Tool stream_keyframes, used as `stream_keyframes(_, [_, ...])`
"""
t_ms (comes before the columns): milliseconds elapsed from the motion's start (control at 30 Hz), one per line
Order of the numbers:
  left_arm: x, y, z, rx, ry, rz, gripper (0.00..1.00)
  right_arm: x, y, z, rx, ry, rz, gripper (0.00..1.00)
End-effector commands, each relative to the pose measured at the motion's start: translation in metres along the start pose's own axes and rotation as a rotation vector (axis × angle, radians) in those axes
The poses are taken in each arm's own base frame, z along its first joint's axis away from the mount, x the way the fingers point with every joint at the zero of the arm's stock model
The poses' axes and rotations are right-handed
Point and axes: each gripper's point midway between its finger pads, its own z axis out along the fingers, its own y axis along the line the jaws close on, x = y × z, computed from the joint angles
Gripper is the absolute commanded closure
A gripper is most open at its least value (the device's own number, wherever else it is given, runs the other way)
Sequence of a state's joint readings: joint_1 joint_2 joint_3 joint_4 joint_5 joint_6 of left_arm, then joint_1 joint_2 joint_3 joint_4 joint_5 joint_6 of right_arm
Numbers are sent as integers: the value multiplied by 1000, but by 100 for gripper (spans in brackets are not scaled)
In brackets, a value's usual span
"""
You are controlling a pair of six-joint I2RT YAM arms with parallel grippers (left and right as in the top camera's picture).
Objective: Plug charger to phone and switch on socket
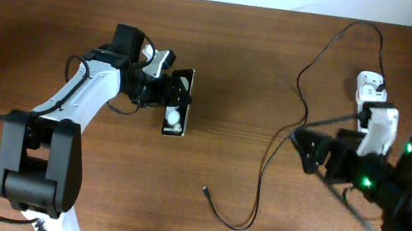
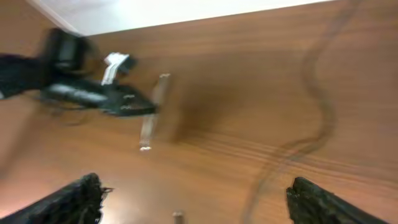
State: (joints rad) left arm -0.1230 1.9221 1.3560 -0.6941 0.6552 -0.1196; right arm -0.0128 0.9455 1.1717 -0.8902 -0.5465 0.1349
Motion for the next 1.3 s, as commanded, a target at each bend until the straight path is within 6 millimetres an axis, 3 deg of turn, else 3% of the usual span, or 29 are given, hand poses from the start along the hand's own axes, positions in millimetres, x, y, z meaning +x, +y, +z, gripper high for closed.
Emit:
stream_keyframes(0, [-3,-9,-7,30,-18,26,28,0,32,15,-241,84,77,23])
stream_keyframes(200, [-3,-9,-7,31,-18,26,28,32,26,79,-220,297,122,23])
stream_keyframes(400, [-3,-9,-7,31,-18,25,27,70,43,159,-190,445,74,24])
stream_keyframes(567, [-3,-9,-7,31,-17,25,27,97,69,228,-234,465,6,24])
stream_keyframes(700, [-3,-9,-7,31,-17,25,27,117,74,272,-218,463,55,23])
stream_keyframes(833, [-3,-9,-7,31,-17,25,26,127,82,295,-235,446,66,24])
stream_keyframes(967, [-3,-9,-7,31,-17,25,26,136,78,309,-142,421,74,26])
stream_keyframes(1033, [-3,-9,-7,31,-17,25,26,132,74,312,-93,386,71,37])
stream_keyframes(1200, [-3,-9,-7,31,-17,25,26,130,74,314,-80,376,117,48])
stream_keyframes(1267, [-3,-9,-7,30,-18,25,26,130,75,313,-85,379,118,67])
